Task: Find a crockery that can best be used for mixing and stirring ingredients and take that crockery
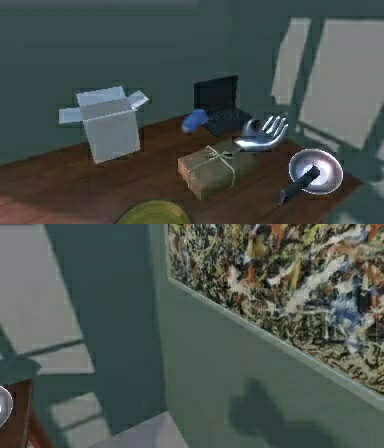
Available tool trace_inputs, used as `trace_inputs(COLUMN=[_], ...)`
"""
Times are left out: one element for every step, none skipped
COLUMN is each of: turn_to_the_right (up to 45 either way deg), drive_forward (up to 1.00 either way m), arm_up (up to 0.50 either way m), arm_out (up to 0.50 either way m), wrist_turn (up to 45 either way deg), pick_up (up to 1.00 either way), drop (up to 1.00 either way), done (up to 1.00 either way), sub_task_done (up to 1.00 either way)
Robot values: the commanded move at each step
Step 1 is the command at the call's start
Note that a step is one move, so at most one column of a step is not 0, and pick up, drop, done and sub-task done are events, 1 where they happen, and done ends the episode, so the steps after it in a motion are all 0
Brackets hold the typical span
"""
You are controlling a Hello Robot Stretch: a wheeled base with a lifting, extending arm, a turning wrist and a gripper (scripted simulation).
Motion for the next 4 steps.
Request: trace_inputs(turn_to_the_right=[-45.0,0.0,0.0,0.0], drive_forward=[0.00,0.00,0.00,0.00], arm_up=[0.00,0.50,0.36,0.00], arm_out=[0.00,0.00,0.00,0.50], wrist_turn=[0.0,0.0,0.0,0.0], pick_up=[0.00,0.00,0.00,0.00], drop=[0.00,0.00,0.00,0.00], done=[0.00,0.00,0.00,0.00], sub_task_done=[0.00,0.00,0.00,0.00])
